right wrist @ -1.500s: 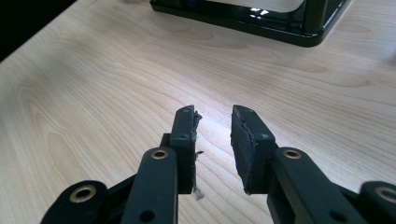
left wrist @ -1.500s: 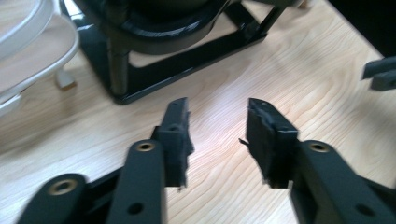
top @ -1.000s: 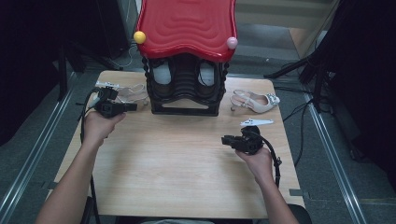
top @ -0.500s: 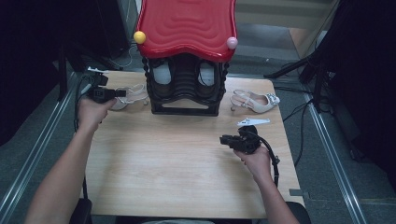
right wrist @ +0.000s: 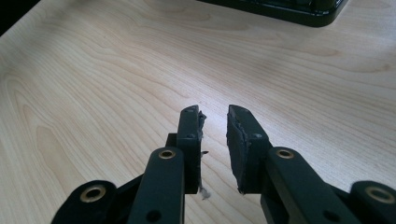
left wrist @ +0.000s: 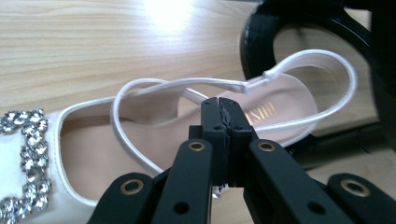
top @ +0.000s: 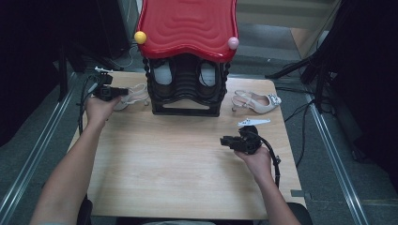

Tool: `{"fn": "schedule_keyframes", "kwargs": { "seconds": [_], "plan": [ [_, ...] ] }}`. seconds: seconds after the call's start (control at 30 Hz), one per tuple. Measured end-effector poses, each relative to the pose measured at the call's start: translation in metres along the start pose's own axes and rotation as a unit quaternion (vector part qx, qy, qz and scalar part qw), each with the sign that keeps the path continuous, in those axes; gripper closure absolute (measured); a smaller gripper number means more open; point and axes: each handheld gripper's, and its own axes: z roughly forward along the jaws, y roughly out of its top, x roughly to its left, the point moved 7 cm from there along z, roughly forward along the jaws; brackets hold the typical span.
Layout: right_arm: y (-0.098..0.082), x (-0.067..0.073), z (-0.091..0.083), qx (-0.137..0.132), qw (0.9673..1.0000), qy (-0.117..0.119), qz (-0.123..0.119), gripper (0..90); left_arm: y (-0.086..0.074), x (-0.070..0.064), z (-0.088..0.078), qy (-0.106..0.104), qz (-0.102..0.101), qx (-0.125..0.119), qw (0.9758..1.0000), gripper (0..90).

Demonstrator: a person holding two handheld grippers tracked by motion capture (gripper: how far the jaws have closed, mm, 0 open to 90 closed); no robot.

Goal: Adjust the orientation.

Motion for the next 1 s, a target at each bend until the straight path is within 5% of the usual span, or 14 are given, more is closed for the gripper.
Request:
{"fn": "schedule_keyframes", "kwargs": {
  "seconds": [0.17, 0.23, 0.3, 0.53, 1.0],
  "plan": [
    [-0.001, 0.0, 0.001, 0.003, 1.0, 0.0, -0.002, 75.9, 0.001, 0.004, 0.003, 0.019, 0.001, -0.003, 0.9998, 90.0],
    [-0.001, 0.0, 0.002, 0.003, 1.0, -0.001, -0.002, 75.7, 0.002, 0.005, 0.004, 0.008, -0.017, -0.004, 0.9998, 90.0],
    [-0.001, 0.0, 0.002, 0.004, 1.0, -0.002, -0.002, 75.7, 0.001, 0.005, 0.006, 0.014, -0.009, -0.002, 0.9999, 90.0],
    [-0.003, 0.002, 0.006, 0.015, 0.9999, -0.004, -0.006, 75.3, -0.008, -0.002, 0.014, -0.005, 0.002, 0.041, 0.9992, 90.0],
    [-0.002, -0.001, 0.005, 0.014, 0.9998, -0.011, -0.004, 74.3, -0.026, -0.001, 0.003, -0.015, 0.012, 0.077, 0.9969, 90.0]
  ]
}}
